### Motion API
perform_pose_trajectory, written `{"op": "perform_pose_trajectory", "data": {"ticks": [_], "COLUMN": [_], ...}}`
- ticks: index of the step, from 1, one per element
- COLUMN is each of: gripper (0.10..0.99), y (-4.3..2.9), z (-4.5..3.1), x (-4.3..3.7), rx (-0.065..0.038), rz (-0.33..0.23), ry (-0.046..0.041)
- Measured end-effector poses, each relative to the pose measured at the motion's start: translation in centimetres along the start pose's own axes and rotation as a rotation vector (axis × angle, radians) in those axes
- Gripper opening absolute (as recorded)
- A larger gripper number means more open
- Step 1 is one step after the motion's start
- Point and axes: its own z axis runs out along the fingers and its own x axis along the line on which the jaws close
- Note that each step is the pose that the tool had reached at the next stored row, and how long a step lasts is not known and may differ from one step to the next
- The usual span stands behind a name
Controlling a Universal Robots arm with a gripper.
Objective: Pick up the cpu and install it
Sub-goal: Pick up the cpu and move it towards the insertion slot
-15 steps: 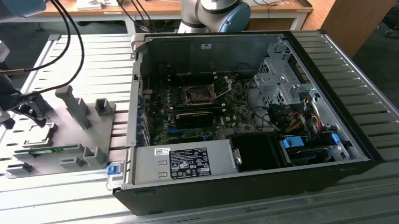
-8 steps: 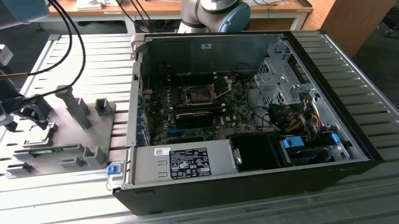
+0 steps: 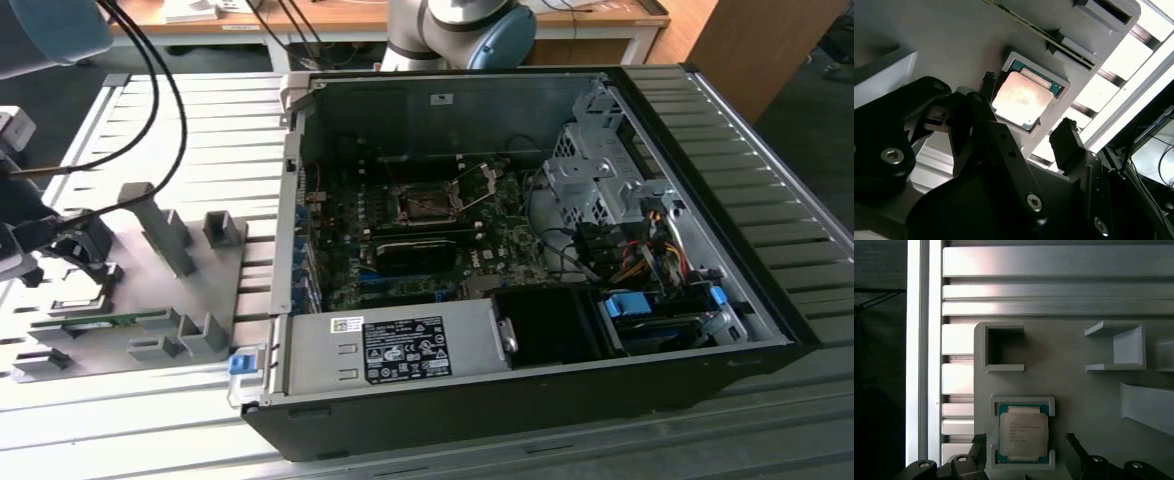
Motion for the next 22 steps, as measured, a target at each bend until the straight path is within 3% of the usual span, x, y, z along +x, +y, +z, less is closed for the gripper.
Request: {"op": "perform_pose_trajectory", "data": {"ticks": [22], "gripper": [0.706], "y": [0.08], "z": [2.12], "x": [0.23], "rx": [0.0], "rz": [0.001], "ry": [0.0015]}}
